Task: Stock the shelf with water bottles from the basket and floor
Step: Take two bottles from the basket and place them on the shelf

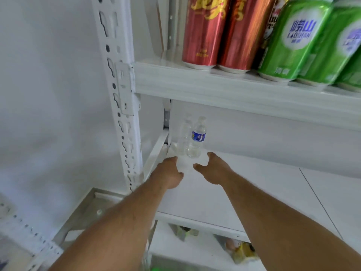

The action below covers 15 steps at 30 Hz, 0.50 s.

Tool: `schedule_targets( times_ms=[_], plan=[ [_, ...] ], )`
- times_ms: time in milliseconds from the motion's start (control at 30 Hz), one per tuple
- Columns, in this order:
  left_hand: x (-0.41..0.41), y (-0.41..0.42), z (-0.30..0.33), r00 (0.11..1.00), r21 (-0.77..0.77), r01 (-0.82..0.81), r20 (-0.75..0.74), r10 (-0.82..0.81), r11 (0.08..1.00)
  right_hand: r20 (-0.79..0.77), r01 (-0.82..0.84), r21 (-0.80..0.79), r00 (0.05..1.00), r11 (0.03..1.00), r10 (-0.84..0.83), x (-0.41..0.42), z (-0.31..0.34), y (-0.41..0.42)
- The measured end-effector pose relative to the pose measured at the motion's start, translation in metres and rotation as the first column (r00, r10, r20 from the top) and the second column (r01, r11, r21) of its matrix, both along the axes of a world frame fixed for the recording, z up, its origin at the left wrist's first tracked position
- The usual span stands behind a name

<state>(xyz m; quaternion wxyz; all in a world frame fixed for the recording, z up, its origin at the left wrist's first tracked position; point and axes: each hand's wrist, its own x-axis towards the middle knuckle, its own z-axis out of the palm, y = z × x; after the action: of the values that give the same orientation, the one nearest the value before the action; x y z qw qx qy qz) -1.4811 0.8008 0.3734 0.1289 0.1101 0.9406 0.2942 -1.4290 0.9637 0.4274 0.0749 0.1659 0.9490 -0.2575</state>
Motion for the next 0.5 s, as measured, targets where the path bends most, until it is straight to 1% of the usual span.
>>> schedule_targets(
  times_ms=[67,200,267,367,500],
  plan=[
    [0.015,-0.007,0.004,1.0,-0.05,0.012,0.003,-0.012,0.999,0.012,-0.033,0.05,0.999,0.998,0.033,0.017,0.002,-0.006],
    [0.053,-0.014,0.015,0.996,-0.183,0.063,-0.048,-0.073,0.981,0.052,-0.158,0.239,0.987,0.958,0.15,0.059,-0.002,-0.011],
    [0.073,-0.016,0.021,0.995,-0.238,0.068,-0.059,-0.084,0.969,0.088,-0.196,0.277,0.98,0.941,0.178,0.081,-0.009,-0.01],
    [0.109,-0.015,0.024,0.994,-0.283,0.072,-0.056,-0.092,0.956,0.109,-0.239,0.286,0.97,0.928,0.217,0.117,-0.023,-0.005],
    [0.172,-0.009,0.009,0.993,-0.305,0.097,-0.028,-0.11,0.947,0.102,-0.276,0.207,0.96,0.938,0.26,0.173,-0.05,0.001]
  ],
)
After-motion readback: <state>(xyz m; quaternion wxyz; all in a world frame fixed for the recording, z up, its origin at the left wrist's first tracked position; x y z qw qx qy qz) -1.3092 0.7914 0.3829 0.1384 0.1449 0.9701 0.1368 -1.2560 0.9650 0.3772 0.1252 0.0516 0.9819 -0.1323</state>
